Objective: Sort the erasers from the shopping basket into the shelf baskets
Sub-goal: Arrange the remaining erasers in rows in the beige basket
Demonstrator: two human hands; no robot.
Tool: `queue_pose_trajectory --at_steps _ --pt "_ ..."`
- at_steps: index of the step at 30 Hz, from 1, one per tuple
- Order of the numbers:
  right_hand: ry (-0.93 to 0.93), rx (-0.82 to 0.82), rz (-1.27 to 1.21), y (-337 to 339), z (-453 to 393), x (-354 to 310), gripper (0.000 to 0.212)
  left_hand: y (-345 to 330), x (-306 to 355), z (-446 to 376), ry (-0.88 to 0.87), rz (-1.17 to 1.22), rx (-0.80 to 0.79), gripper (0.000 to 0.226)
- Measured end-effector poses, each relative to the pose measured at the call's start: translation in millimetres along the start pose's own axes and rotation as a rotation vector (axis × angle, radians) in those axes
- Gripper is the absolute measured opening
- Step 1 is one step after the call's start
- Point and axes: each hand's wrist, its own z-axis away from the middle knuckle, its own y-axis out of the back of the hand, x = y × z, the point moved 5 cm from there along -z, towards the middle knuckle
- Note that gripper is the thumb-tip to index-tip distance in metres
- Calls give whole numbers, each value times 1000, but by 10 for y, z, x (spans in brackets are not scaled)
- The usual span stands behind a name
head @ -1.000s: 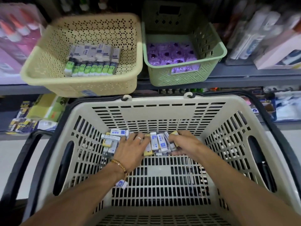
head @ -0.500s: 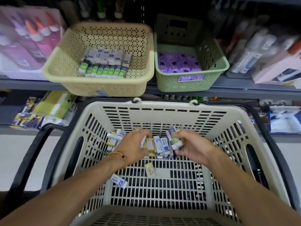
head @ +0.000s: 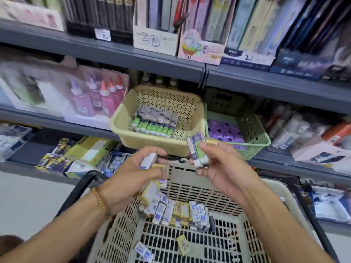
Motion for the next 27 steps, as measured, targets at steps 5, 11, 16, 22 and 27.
queue_pose_trajectory --at_steps 5,11,16,22,27 --pt "58 87 273 -391 -510 -313 14 359 540 30 -85 210 -10 40" --pt "-59 100 440 -560 -1353 -187 17 822 836 -205 -137 308 60 44" --pt "-216 189 611 -494 -1891 -4 17 1088 811 -376 -101 410 68 47" --pt "-312 234 691 -552 -2269 246 19 1213 845 -523 -103 436 80 50" --pt "-333 254 827 -609 -2373 291 21 1264 839 -582 -94 455 90 54"
